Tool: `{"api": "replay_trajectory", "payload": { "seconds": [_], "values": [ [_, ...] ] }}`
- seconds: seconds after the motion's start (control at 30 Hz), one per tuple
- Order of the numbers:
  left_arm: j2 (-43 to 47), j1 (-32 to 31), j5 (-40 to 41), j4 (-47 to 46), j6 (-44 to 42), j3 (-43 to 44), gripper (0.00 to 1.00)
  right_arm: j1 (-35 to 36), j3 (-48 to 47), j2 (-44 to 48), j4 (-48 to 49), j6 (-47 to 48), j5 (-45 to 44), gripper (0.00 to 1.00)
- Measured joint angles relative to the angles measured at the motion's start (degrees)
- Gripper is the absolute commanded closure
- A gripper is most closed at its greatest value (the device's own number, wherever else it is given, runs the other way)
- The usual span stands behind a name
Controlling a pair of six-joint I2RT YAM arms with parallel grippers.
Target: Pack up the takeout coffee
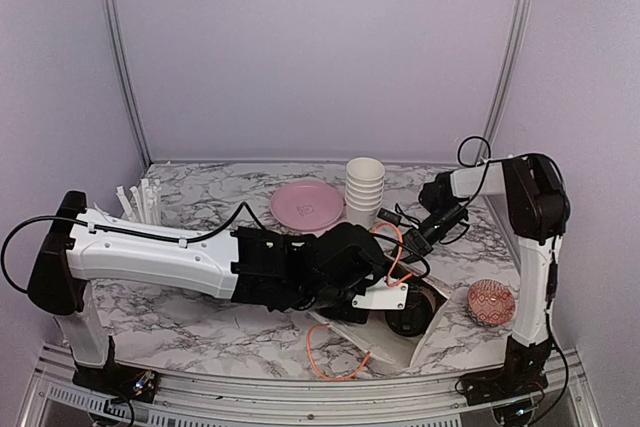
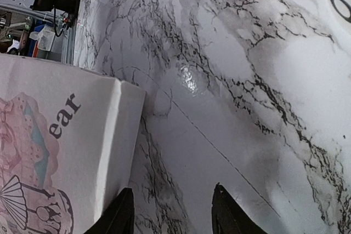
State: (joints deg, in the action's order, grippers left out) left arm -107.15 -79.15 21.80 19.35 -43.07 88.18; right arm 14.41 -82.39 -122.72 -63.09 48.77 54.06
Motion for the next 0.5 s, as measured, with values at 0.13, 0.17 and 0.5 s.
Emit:
{"api": "replay_trajectory", "payload": {
  "seconds": [0.13,0.17,0.5],
  "values": [
    [-0.1,0.3,0.4,-0.7,-0.8,-0.5,0.44,0.5,-0.5,-1.6,-1.3,1.3,1.1,0.54],
    [-0.2,0.4,0.6,-0.7,-0.9,-0.6,0.44,0.7,-0.9,-2.1,-1.8,1.7,1.4,0.54],
    [-0.5,0.6,1.8,-0.6,-1.5,-0.6,0.44,1.7,-2.3,-4.8,-5.1,5.1,3.7,0.54]
  ]
}}
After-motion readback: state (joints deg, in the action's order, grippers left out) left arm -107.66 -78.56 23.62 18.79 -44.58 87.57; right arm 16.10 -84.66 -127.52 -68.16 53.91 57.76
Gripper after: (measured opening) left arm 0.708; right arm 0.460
